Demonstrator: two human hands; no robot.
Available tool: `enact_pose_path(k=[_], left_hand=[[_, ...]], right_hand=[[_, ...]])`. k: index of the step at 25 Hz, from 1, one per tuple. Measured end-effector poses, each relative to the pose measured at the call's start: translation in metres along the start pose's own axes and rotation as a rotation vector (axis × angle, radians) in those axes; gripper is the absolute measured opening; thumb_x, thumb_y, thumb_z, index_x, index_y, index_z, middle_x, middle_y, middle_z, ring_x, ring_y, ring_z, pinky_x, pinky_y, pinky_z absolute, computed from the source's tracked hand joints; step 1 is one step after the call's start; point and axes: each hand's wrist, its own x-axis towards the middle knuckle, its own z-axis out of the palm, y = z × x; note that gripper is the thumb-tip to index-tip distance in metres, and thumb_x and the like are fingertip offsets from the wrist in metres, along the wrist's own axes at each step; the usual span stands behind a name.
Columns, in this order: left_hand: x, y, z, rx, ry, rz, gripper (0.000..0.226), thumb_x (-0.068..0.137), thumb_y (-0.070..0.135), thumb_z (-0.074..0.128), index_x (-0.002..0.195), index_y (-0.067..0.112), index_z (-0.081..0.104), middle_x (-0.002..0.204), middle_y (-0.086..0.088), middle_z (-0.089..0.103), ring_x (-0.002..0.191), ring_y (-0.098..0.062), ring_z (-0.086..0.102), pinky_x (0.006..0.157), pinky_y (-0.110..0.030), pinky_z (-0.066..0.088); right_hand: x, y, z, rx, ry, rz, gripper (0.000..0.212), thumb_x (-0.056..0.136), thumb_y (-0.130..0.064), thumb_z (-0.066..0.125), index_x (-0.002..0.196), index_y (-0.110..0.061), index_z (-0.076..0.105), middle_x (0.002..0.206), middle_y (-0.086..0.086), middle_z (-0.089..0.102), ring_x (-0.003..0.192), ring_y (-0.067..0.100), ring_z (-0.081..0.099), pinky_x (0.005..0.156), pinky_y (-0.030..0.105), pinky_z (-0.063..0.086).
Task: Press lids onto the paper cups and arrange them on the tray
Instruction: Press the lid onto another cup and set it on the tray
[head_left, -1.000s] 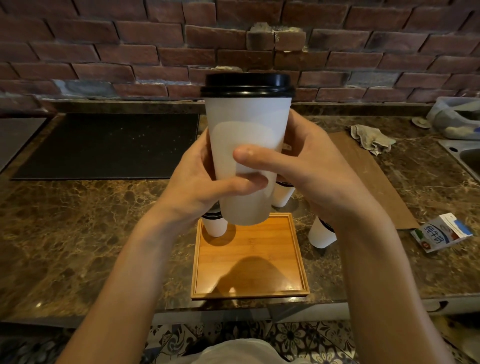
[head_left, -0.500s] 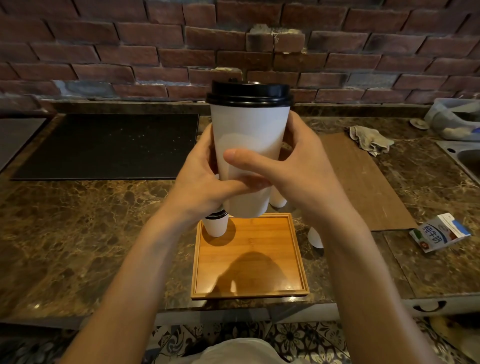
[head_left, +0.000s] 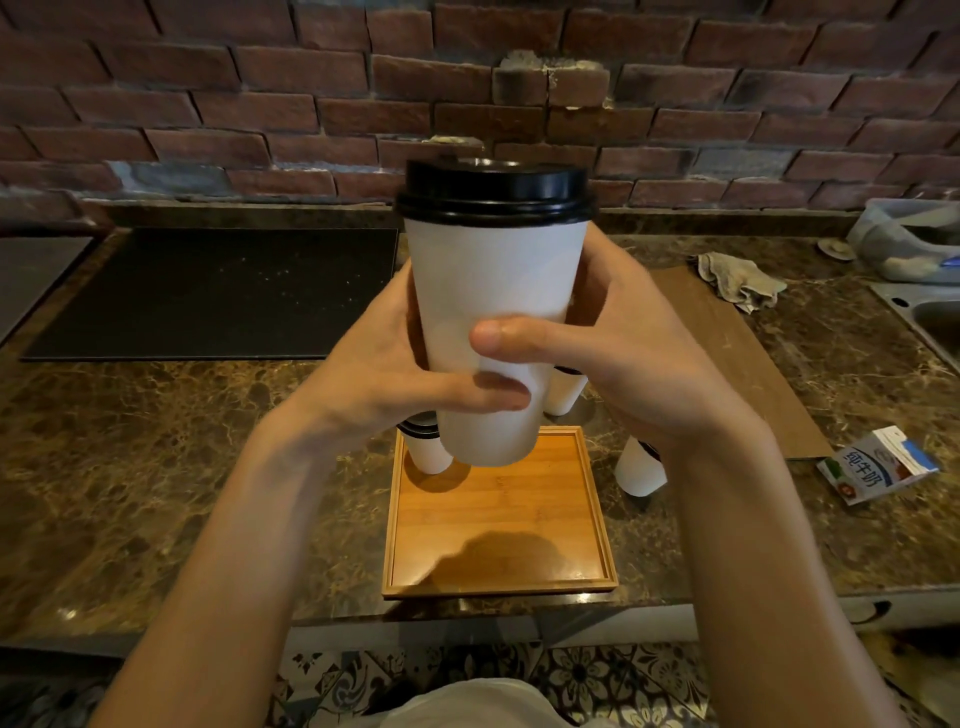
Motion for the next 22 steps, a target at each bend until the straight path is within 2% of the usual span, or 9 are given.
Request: enact_pose_path(k=[5,9,11,17,22], left_hand=[[-0.005,0.001,-0.004,-0.032,-0.039,-0.052,0.093,0.059,0.041,0.085,0.133,0.007,0.039,0.117,0.006,0.061,0.113,-0.020,0.059,0.083,-0.026,0.052],[-0.006,0.000,-0.003,-0.022,-0.028,-0.062,0.097,0.056,0.040,0.086,0.134,0.004,0.039,0.118,0.000,0.061,0.113,-0.021,0.059,0.083,-0.026,0.053],[-0.006,-0.001,-0.002,-0.031,-0.003,-0.045,0.097,0.056,0.038,0.086,0.134,0.003,0.039,0.117,0.001,0.062,0.112,-0.021,0.060,0.083,-0.026,0.053],[-0.005,0.000,0.002,0.030,0.098,0.032,0.084,0.058,0.035,0.084,0.128,0.018,0.042,0.115,0.015,0.064,0.111,-0.009,0.061,0.080,-0.019,0.053],[-0.006,-0.005,0.006,0.127,0.215,0.069,0.078,0.054,0.024,0.080,0.121,0.032,0.042,0.111,0.031,0.061,0.108,0.007,0.058,0.076,-0.009,0.050]], right_hand=[[0.001,0.006,-0.001,0.094,-0.099,0.018,0.071,0.068,-0.011,0.081,0.131,-0.016,0.049,0.121,0.004,0.064,0.112,0.020,0.063,0.084,0.031,0.053],[-0.001,0.004,0.001,0.114,-0.122,0.026,0.070,0.065,-0.018,0.081,0.128,-0.020,0.050,0.115,-0.005,0.066,0.111,0.015,0.063,0.083,0.025,0.053],[-0.001,0.003,0.002,0.074,-0.098,0.021,0.068,0.066,-0.015,0.084,0.126,-0.022,0.052,0.114,-0.007,0.067,0.110,0.013,0.064,0.083,0.025,0.053],[-0.001,-0.006,0.004,-0.014,-0.044,-0.007,0.060,0.070,-0.017,0.082,0.122,-0.026,0.054,0.111,-0.010,0.067,0.107,0.007,0.064,0.083,0.023,0.055],[-0.005,-0.005,0.013,-0.116,0.071,-0.010,0.070,0.072,-0.025,0.085,0.133,-0.022,0.050,0.119,-0.010,0.063,0.110,0.004,0.060,0.087,0.027,0.056]])
